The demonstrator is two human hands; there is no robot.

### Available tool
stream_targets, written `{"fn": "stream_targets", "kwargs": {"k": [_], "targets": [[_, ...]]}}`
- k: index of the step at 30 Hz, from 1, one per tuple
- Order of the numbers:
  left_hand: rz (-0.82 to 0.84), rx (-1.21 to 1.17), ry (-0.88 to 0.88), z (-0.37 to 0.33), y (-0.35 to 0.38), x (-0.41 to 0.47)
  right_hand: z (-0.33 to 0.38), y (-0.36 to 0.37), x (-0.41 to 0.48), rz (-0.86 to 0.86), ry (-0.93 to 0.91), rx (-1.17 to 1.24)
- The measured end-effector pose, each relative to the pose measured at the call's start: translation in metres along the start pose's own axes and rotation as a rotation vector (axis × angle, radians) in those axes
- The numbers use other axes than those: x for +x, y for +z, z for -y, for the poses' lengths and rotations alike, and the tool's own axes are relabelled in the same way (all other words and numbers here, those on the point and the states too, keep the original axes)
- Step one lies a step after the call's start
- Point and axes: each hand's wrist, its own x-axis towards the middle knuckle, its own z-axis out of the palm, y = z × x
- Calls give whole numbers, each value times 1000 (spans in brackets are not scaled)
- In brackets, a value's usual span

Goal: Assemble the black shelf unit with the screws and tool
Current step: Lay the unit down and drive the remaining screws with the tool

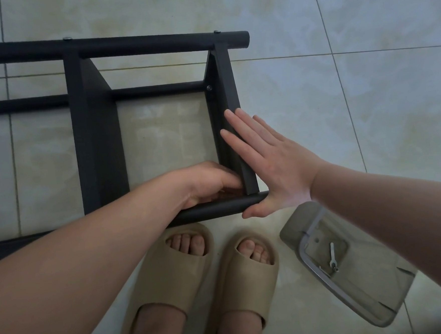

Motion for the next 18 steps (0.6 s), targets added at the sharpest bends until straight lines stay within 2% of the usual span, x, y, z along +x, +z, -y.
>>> {"fn": "stream_targets", "kwargs": {"k": [10,13,18], "targets": [[-5,-54,7,-1,1,-2,3,-1,-1,1,29,33],[-27,17,15,0,2,-2,4,0,-2,-2,48,64],[-41,30,20,3,0,-1,9,7,-13,-47,128,263]]}}
